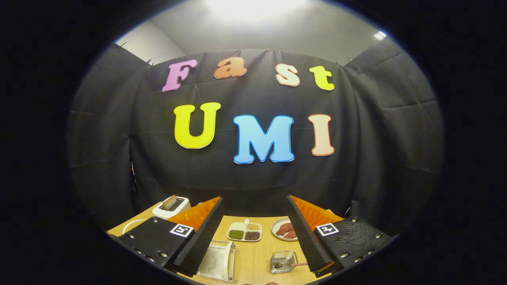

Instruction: Take the plate from the dish rack, then take the spoon from the basket and place it into the plate.

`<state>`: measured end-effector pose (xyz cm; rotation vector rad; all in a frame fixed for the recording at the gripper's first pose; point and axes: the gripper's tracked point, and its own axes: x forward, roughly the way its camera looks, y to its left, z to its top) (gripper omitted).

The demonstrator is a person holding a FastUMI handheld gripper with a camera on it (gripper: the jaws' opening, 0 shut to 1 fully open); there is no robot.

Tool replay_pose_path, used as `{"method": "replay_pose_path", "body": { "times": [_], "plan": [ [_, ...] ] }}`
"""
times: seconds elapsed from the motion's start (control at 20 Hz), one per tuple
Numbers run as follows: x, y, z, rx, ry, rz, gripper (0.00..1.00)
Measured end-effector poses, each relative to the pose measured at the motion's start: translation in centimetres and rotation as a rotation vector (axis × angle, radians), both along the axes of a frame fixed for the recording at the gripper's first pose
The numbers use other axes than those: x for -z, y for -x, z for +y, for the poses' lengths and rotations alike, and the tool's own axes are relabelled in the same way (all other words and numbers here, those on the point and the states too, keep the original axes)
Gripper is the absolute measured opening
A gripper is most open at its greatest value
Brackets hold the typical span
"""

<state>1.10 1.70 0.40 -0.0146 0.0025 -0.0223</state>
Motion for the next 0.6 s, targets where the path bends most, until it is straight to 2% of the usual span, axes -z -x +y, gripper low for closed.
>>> {"method": "replay_pose_path", "body": {
  "times": [0.4, 0.6],
  "plan": [
    [4.0, -3.5, 7.3, -0.167, 0.024, 0.198, 0.97],
    [9.1, -5.0, 9.9, -0.209, -0.029, 0.406, 0.97]
  ]
}}
